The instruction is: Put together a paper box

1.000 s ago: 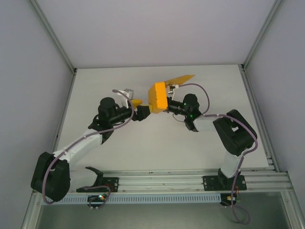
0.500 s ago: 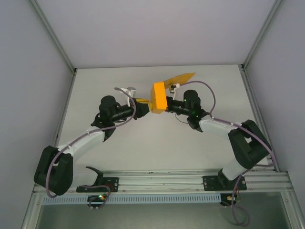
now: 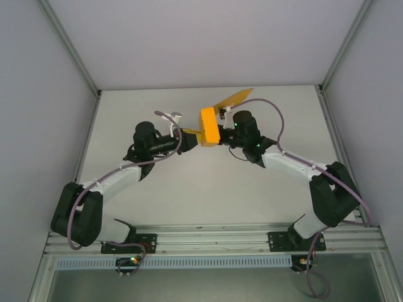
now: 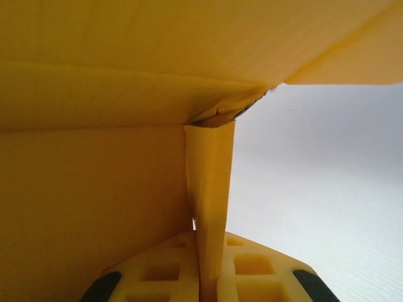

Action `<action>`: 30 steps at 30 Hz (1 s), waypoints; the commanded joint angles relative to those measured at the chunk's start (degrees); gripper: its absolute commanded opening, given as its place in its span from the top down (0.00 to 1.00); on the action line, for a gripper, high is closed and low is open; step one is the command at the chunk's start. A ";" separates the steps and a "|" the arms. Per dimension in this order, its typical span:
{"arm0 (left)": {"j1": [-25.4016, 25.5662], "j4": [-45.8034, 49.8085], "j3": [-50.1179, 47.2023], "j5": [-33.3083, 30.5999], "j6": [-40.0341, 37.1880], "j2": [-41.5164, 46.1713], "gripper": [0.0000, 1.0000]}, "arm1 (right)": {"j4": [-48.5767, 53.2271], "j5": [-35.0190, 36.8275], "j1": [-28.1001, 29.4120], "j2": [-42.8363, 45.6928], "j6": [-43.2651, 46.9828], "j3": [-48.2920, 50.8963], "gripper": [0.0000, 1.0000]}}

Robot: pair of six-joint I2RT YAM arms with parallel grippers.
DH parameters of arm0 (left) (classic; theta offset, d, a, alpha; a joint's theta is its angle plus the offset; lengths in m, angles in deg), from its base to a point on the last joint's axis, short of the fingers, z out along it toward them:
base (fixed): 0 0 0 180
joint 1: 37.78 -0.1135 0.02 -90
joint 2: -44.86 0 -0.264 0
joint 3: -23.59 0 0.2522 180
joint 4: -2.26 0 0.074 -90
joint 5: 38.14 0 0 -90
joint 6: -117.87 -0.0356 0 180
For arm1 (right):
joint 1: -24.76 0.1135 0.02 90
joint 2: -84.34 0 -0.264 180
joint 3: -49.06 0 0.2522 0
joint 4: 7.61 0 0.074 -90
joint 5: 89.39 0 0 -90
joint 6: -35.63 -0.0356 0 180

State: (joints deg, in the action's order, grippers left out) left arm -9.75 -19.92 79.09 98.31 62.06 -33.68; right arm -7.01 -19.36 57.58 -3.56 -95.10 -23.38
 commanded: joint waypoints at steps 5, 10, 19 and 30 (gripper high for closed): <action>4.39 8.05 1.52 -5.67 -5.88 3.54 0.62 | 13.05 4.64 8.00 4.23 6.98 -3.26 1.00; 4.04 25.65 -0.77 -20.68 -11.46 11.63 0.43 | 18.78 14.83 7.36 12.03 9.02 -0.74 1.00; 0.37 71.60 -1.92 -69.93 0.78 28.14 0.03 | 41.01 44.27 6.11 16.15 9.86 1.42 1.00; -1.05 66.83 -4.30 -64.48 -2.11 30.21 0.00 | 40.45 39.97 8.90 -4.55 5.43 -0.12 1.00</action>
State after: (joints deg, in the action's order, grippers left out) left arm -10.51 47.07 75.55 33.84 60.27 -2.38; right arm 33.16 21.18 65.77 -5.31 -87.56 -22.48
